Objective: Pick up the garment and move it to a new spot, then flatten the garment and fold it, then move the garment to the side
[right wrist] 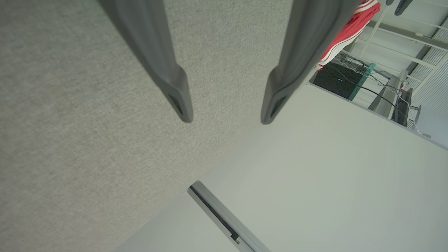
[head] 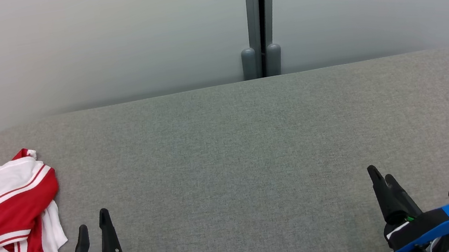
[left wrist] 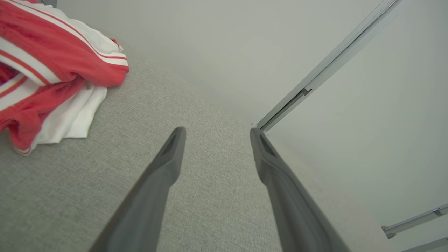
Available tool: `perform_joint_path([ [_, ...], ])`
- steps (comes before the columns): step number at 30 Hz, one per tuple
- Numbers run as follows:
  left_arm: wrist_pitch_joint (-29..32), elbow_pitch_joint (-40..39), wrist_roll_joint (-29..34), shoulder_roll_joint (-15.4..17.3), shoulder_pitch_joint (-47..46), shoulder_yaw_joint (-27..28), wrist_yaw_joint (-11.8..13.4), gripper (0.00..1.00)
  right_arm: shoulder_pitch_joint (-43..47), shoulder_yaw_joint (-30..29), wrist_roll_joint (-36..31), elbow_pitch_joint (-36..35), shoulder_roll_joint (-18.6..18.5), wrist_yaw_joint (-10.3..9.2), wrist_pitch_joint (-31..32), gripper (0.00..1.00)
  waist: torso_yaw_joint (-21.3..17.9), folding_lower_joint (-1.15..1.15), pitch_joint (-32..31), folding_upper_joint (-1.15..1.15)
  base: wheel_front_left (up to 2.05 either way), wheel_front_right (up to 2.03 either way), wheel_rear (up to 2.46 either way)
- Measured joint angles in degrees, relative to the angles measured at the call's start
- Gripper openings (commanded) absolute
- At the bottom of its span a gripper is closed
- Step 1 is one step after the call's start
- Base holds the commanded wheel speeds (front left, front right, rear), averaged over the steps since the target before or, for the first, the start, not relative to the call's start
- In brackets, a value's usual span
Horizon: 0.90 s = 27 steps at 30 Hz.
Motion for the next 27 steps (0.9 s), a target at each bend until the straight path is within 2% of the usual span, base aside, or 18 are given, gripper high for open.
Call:
perform_joint_path([
  [27, -4.3, 0.8, 14.9, 2.1, -0.1, -4.2, 1.6, 1.00, -1.1, 1.7, -15.0, 0.3, -0.1, 0.21, -3.3, 1.00, 0.6, 0.00, 0.4, 0.00, 0.00, 0.00, 0.00],
])
